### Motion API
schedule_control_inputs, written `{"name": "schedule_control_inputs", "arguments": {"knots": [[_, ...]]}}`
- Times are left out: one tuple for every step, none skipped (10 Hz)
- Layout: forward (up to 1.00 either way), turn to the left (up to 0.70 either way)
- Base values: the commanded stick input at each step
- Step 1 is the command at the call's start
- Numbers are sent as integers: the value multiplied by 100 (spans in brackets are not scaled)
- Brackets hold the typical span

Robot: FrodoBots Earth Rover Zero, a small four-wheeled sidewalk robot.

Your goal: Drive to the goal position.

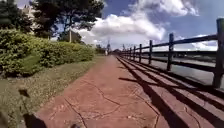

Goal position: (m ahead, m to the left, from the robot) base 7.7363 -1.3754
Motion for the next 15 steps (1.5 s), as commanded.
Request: {"name": "schedule_control_inputs", "arguments": {"knots": [[85,0],[85,-7],[85,-25],[85,-34],[85,-8],[85,0],[85,0],[85,0],[85,0],[85,0],[85,0],[85,0],[85,0],[85,-17],[85,-34]]}}
